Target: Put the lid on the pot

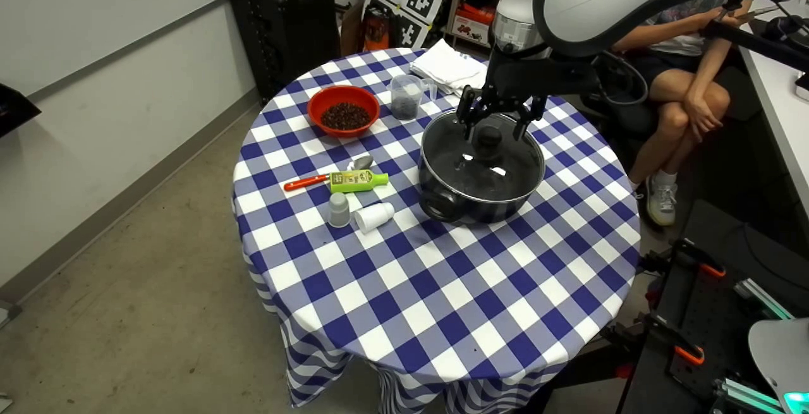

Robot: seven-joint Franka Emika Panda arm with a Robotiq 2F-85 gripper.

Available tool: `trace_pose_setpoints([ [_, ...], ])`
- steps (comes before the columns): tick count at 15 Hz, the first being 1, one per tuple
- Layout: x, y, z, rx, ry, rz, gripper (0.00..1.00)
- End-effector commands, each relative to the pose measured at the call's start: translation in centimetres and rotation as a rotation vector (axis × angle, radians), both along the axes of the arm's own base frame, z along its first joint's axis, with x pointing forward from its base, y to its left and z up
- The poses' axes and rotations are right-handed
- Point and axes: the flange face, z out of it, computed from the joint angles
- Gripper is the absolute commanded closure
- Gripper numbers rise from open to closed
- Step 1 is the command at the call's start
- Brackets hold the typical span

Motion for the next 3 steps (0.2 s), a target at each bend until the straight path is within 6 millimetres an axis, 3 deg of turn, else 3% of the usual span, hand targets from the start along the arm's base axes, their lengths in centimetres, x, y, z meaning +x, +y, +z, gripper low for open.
trace_pose_setpoints([
  [1, 0.01, -0.03, 0.00, 0.000, 0.001, 0.000, 0.00],
  [3, 0.00, -0.07, -0.01, 0.000, 0.002, -0.001, 0.00],
])
